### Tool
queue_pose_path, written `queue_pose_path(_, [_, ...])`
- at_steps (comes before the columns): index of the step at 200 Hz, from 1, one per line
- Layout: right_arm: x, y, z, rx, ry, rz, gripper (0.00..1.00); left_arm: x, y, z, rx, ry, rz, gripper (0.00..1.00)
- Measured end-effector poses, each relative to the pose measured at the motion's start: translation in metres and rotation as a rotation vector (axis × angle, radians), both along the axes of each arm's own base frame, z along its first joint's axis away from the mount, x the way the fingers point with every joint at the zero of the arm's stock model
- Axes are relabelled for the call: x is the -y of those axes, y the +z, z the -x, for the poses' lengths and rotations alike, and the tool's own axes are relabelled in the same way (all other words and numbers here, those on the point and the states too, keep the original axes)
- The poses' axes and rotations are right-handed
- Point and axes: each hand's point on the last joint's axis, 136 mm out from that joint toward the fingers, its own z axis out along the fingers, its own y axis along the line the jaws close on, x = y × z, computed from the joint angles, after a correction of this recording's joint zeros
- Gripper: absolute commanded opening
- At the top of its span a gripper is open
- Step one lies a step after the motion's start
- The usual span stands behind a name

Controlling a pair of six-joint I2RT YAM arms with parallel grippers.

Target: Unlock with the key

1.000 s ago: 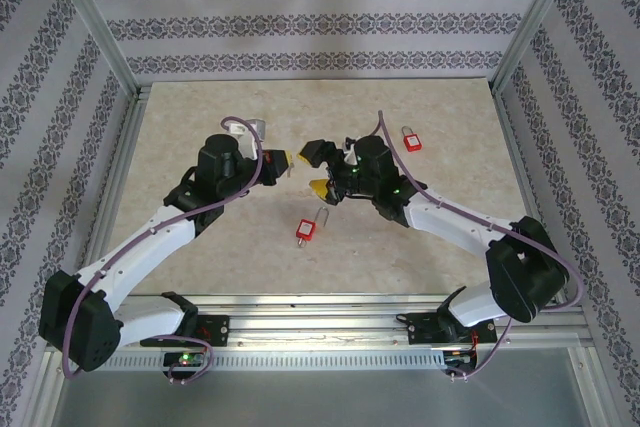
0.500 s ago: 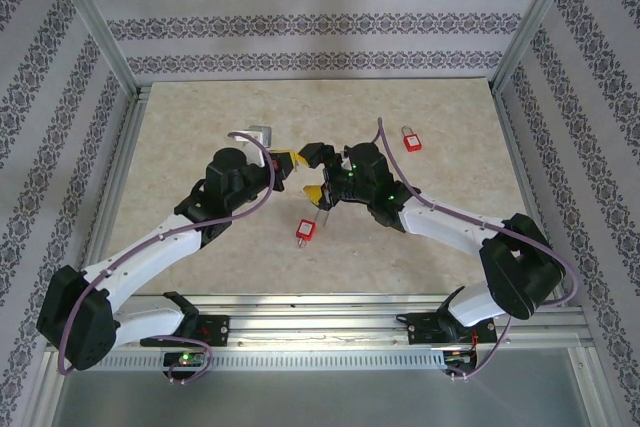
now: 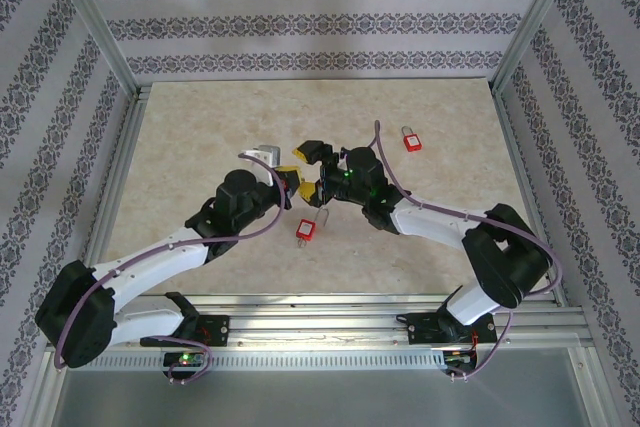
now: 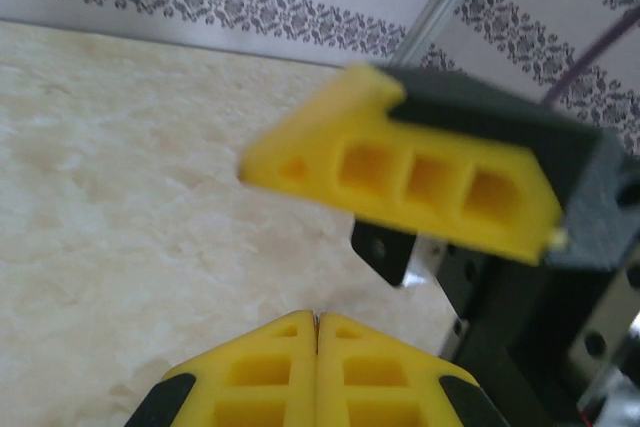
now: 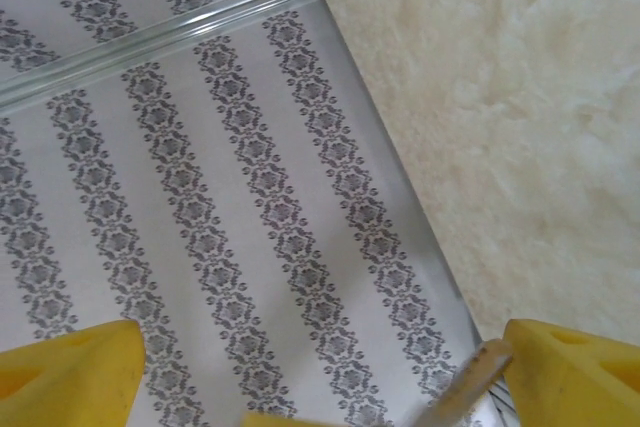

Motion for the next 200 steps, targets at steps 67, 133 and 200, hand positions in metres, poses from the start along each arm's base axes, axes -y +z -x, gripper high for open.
queue_pose_path(67, [-0.003, 0.001, -0.004, 0.002, -0.008, -0.037, 0.81, -0.001, -0.006, 0.004, 0.002, 0.008, -0.006, 0.0])
queue_pose_path(133, [0.002, -0.014, -0.001, -0.016, -0.023, -0.017, 0.63, -0.004, -0.002, 0.006, 0.02, 0.013, 0.008, 0.0])
queue_pose_path(200, [0.002, -0.009, -0.003, 0.003, -0.024, -0.029, 0.46, -0.007, -0.005, 0.011, 0.026, 0.011, 0.02, 0.0])
